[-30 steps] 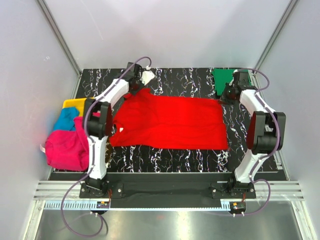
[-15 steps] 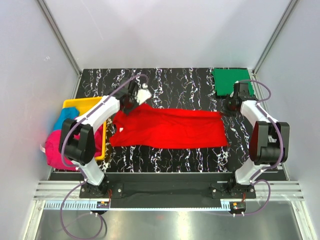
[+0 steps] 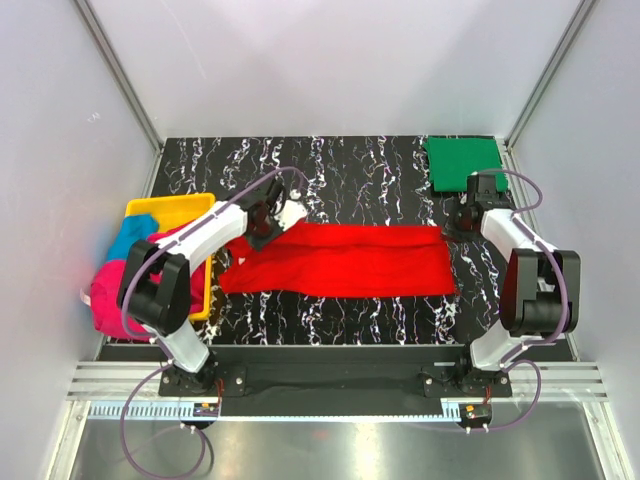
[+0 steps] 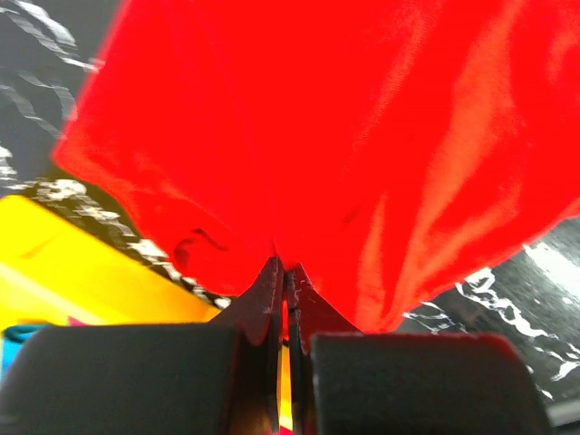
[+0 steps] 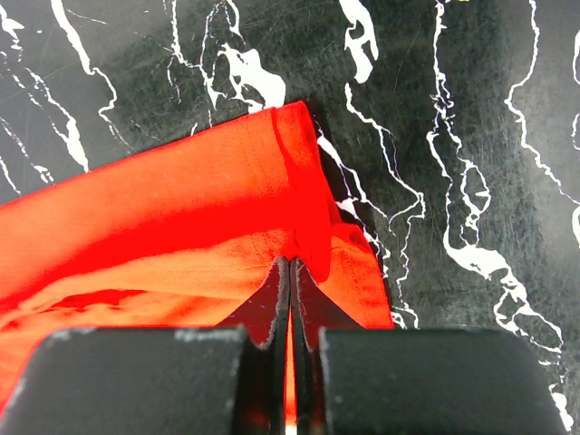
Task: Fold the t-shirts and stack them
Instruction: Fold the tshirt
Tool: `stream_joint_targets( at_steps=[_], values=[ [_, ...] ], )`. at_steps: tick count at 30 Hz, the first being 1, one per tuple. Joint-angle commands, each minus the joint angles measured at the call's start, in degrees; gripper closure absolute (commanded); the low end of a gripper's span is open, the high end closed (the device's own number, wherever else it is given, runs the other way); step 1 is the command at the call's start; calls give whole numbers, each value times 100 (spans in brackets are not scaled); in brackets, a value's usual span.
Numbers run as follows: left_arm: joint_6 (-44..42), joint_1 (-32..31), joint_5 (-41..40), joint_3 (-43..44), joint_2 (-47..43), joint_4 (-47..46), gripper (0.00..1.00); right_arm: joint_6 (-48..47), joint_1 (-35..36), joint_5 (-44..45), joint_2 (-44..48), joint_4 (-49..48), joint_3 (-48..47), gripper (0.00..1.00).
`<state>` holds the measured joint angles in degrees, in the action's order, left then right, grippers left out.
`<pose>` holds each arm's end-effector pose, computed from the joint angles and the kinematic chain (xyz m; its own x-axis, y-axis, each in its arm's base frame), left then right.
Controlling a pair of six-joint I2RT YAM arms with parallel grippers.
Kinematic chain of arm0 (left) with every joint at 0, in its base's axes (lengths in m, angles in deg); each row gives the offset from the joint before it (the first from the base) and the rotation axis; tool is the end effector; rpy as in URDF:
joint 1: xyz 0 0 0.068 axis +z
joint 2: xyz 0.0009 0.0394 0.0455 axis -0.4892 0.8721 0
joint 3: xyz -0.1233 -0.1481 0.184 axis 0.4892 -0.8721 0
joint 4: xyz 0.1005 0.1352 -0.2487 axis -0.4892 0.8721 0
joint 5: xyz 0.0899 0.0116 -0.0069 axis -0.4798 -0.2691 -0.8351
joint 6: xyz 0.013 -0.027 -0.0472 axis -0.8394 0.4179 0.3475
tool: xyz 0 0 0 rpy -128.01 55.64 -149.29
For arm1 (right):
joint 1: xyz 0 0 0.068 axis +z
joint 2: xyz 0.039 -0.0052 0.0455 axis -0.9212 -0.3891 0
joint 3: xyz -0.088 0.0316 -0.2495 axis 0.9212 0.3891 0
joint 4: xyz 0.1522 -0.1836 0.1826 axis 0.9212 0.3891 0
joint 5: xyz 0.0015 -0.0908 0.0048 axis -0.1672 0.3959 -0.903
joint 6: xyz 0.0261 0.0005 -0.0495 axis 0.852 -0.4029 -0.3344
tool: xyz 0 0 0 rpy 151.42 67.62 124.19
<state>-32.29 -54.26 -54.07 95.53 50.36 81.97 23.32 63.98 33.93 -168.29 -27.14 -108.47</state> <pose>0.3363 -0.1542 0.1974 -0.5225 0.8110 -0.2632 0.7857 0.5779 0.2207 0.3630 -0.0165 0.1696 -0.8047 0.3492 -0.4801 0.2676 0.9352 0.2318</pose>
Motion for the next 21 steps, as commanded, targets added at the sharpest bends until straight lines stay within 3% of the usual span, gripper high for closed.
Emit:
stream_joint_targets(
  at_steps=[1, 4, 9, 12, 16, 20, 21],
  values=[
    [106, -96, 166, -196, 34, 214, 98, 28, 21, 137, -96, -172, -33, 100],
    [-17, -96, 289, -214, 35, 424, 85, 28, 21, 111, -123, -181, -24, 100],
    [-254, -96, 859, -21, 8, 1012, 35, -7, 21, 76, -210, -120, -15, 100],
    [-308, -52, 1256, 250, -175, 1347, 34, -7, 21, 32, -184, -6, -15, 93],
    [254, 317, 722, 480, -326, 927, 36, 2, 21, 102, 88, 117, 177, 85],
    [378, 520, 186, -246, -405, 121, 32, 63, 21, 128, 448, 276, 433, 81],
    [282, 520, 114, -371, -414, -4, 31, 81, 21, 128, 597, 311, 485, 76]
  ],
)
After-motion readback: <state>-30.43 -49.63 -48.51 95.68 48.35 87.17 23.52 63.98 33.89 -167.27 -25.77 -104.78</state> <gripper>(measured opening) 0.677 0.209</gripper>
